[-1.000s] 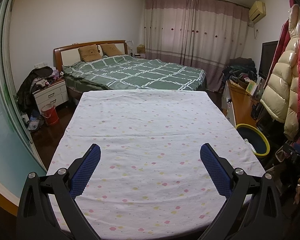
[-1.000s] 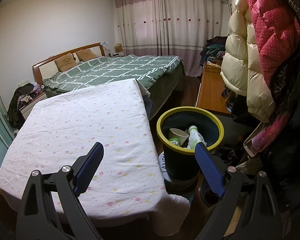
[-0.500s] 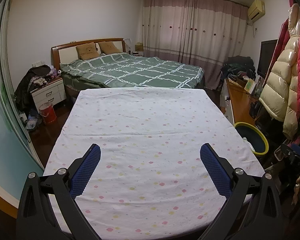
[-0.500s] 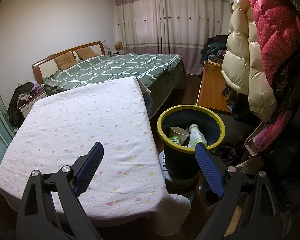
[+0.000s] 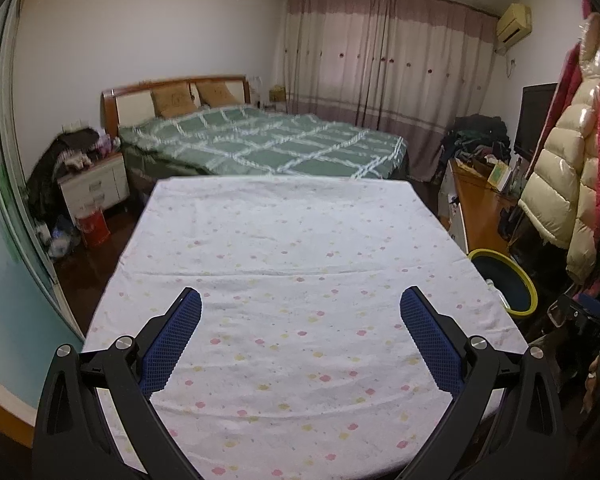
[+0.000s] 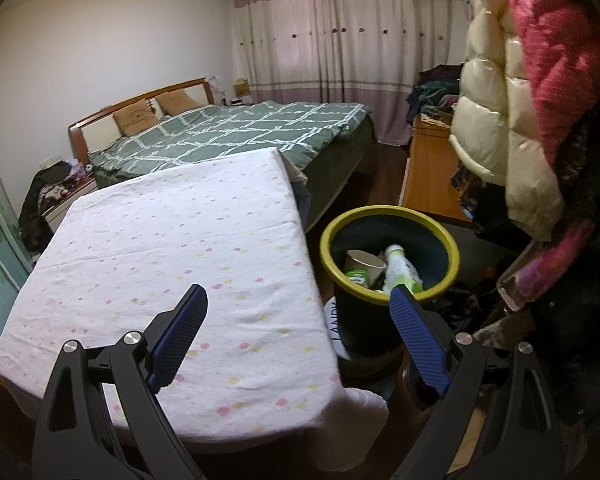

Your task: Collect trash

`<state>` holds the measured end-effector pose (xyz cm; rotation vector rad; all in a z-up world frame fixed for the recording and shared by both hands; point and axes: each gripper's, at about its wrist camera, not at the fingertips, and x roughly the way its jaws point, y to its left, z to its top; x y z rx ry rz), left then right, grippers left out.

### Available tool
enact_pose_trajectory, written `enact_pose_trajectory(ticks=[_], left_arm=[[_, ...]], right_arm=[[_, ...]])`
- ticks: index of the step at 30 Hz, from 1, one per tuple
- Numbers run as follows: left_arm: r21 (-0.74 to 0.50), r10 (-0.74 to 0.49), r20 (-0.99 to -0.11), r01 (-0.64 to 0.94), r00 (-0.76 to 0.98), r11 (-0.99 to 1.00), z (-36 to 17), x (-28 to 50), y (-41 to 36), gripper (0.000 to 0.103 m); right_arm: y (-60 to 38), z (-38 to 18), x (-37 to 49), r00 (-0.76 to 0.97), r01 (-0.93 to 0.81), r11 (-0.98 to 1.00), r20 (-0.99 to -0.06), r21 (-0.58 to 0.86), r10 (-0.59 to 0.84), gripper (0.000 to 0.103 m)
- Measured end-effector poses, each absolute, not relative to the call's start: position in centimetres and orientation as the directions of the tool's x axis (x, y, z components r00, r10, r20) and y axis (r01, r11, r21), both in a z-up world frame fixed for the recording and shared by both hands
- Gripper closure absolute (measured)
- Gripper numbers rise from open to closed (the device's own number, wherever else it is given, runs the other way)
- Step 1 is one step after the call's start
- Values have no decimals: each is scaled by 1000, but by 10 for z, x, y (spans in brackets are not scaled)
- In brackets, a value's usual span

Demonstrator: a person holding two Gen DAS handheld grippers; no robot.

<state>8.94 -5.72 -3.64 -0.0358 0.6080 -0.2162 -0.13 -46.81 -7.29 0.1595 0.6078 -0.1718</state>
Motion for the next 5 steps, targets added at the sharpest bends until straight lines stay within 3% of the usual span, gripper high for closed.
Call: enact_pose_trajectory(ticks=[5], left_arm=[[-128, -221, -616, 181, 756, 975, -56, 147, -49, 5]], right_arm=[[-448, -74, 51, 798, 94, 989, -602, 115, -5, 9]])
